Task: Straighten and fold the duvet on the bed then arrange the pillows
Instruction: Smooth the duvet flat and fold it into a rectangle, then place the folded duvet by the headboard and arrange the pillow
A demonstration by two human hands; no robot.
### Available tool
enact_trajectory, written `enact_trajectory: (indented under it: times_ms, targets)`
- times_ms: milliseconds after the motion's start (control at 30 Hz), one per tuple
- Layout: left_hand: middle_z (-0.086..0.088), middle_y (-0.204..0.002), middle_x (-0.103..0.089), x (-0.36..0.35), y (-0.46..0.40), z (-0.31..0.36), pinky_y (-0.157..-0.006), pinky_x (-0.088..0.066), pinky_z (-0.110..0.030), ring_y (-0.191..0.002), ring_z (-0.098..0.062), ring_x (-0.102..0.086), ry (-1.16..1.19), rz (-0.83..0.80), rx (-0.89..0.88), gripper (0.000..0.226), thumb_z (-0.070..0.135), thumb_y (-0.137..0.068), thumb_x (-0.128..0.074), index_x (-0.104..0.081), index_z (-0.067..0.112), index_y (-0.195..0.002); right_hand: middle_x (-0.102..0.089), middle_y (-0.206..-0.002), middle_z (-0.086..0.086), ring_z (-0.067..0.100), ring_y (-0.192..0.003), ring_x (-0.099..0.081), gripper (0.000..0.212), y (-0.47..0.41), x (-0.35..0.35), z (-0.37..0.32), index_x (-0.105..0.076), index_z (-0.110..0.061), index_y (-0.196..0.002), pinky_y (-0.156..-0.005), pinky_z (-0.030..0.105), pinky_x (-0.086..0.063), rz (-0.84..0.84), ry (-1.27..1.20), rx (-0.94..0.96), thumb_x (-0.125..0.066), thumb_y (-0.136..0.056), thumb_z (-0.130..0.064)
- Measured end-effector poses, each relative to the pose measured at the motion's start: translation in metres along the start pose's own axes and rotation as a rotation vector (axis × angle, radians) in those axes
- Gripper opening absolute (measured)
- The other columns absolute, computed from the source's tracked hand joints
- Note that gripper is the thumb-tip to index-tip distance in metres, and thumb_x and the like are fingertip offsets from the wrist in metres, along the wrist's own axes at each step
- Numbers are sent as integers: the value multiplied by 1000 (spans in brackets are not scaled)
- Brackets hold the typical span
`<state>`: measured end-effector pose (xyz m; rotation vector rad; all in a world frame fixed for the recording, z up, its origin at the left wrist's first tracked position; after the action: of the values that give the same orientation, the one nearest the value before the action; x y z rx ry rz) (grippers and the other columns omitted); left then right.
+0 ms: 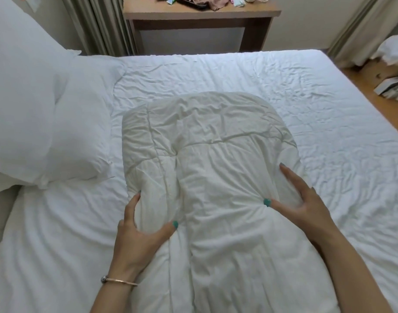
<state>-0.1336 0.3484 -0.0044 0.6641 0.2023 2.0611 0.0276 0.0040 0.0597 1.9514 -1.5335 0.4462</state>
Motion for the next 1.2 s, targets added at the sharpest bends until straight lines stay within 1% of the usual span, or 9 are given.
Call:
enact_trajectory:
  times_ms: [100,267,500,633,733,900,1000,1133,1200]
  targets:
    - [2,-127,-52,-6,16,-3,-101,-46,-43,-115,-17,-54,43,-1,-9,109,67,-33,-82,-34,57,-130,-45,-139,-26,13,-139,-35,92,11,13,1,-33,-69,-130,-110,46,-37,17,13,16,-71,-47,-73]
    - [3,-130,-51,-25,65,-11,-101,-46,-42,-117,-18,-52,34,10,-68,108,70,-34,-82,-33,56,-129,-45,-138,-27,12,-137,-36,88,54,31,39,-37,-67,-129,-110,45,-37,36,-46,58,-75,-50,-69]
    - [6,-128,-54,-63,213,-47,-100,-46,-40,-117,-16,-53,28,93,-198,101,68,-36,-80,-40,52,-127,-47,-139,-17,6,-129,-44,90,180,79,141,-41,-61,-131,-109,40,-39,64,-160,132,-79,-49,-65]
    - [6,-129,-54,-62,292,-64,-102,-45,-43,-118,-17,-53,-14,109,-169,97,67,-36,-81,-40,56,-124,-45,-141,-17,5,-127,-44,81,248,98,179,-43,-53,-135,-109,37,-39,42,-203,153,-84,-66,-45]
    - [5,-127,-53,-52,343,-74,-102,-46,-41,-115,-17,-53,-38,153,-132,101,66,-35,-79,-40,52,-127,-44,-144,-15,5,-129,-43,80,278,102,186,-44,-50,-137,-107,33,-38,-5,-230,168,-83,-68,-39]
    - [11,-122,-53,-26,406,-95,-93,-43,-29,-112,-13,-53,-44,226,-62,94,54,-40,-87,-43,49,-123,-44,-142,-14,4,-130,-41,79,313,88,199,-46,-43,-138,-111,34,-36,-85,-263,151,-83,-70,-29]
    - [13,-120,-52,-18,426,-115,-90,-41,-26,-110,-11,-51,-46,269,-15,92,53,-35,-83,-43,48,-118,-45,-143,-13,4,-128,-42,79,326,64,209,-46,-45,-138,-109,31,-36,-142,-258,114,-84,-70,-30]
    - [12,-120,-50,-2,425,-140,-88,-38,-24,-109,-11,-49,-50,290,53,86,30,-54,-92,-46,38,-126,-43,-143,-12,8,-129,-43,79,334,23,206,-45,-47,-138,-110,36,-38,-215,-235,80,-84,-71,-32]
    - [11,-121,-49,15,417,-153,-88,-37,-23,-110,-10,-47,-55,292,84,82,24,-64,-89,-45,32,-133,-40,-144,-13,8,-130,-42,80,331,1,195,-43,-50,-138,-111,37,-37,-240,-209,84,-84,-70,-37]
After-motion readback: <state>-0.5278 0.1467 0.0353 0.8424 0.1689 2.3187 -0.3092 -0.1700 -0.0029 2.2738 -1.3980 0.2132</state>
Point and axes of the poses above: each hand's wrist, its own y-axis away from the middle knuckle, its own x-axis out of the back of the hand, z = x × y, the point moved 10 cm from there along -y, towards the middle knuckle
